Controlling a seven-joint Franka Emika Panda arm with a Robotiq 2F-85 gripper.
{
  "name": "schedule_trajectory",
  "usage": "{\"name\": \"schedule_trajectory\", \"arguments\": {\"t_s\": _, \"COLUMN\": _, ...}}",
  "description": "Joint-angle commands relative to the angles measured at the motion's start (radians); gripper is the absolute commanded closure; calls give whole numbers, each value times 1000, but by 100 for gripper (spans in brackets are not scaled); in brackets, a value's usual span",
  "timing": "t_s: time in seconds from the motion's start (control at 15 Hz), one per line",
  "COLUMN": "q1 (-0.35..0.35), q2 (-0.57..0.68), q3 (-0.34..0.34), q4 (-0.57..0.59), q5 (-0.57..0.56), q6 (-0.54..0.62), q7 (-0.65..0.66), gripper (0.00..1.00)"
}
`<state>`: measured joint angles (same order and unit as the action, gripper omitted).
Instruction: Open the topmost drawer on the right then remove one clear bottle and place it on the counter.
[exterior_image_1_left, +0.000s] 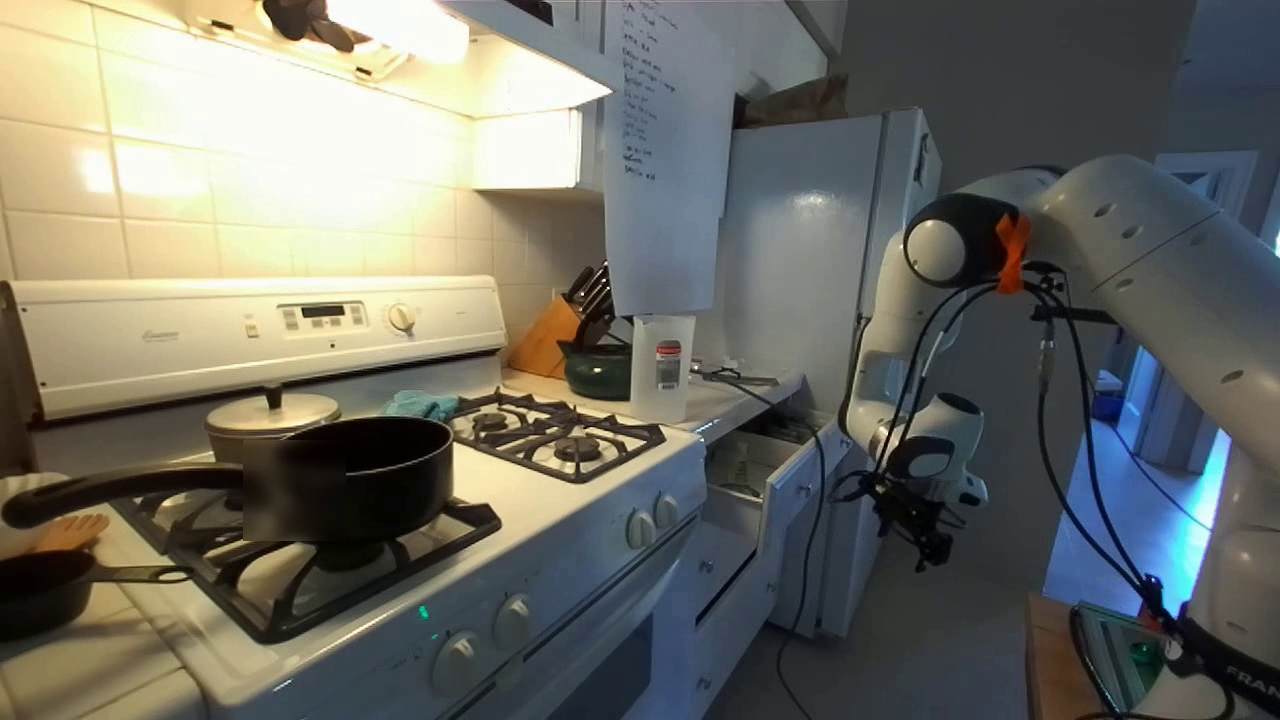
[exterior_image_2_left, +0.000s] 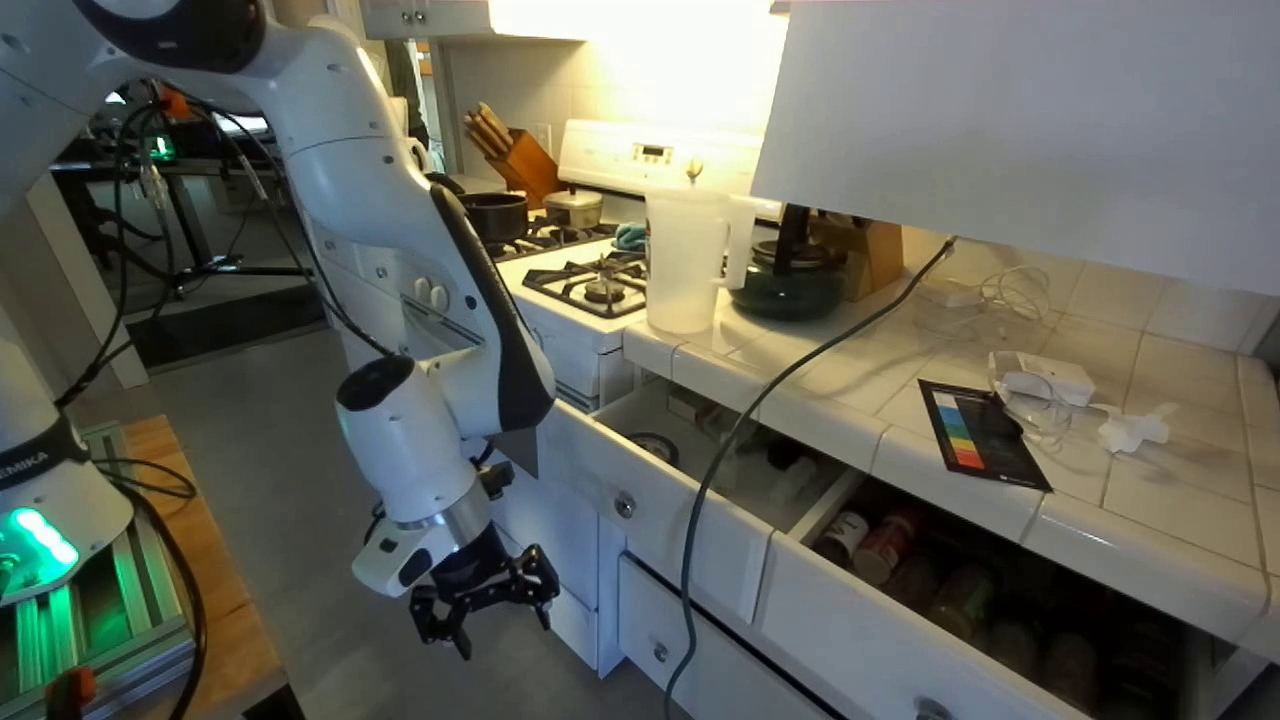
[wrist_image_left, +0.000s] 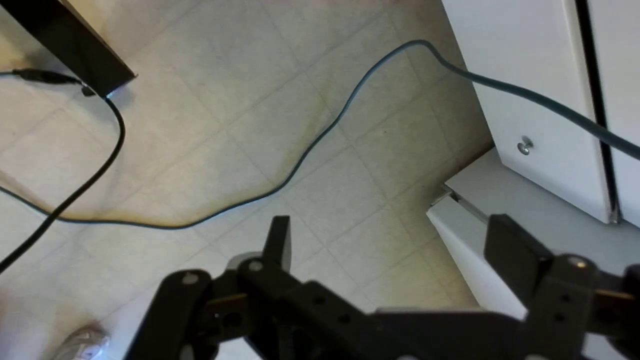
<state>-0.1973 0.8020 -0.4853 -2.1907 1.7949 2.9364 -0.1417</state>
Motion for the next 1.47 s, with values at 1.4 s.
{"name": "schedule_trajectory", "arguments": {"t_s": 1.4, "q1": 435, "q2": -333, "q3": -267, "q4": -194, "q5": -589, "q6": 373, "q7": -233, "gripper": 0}}
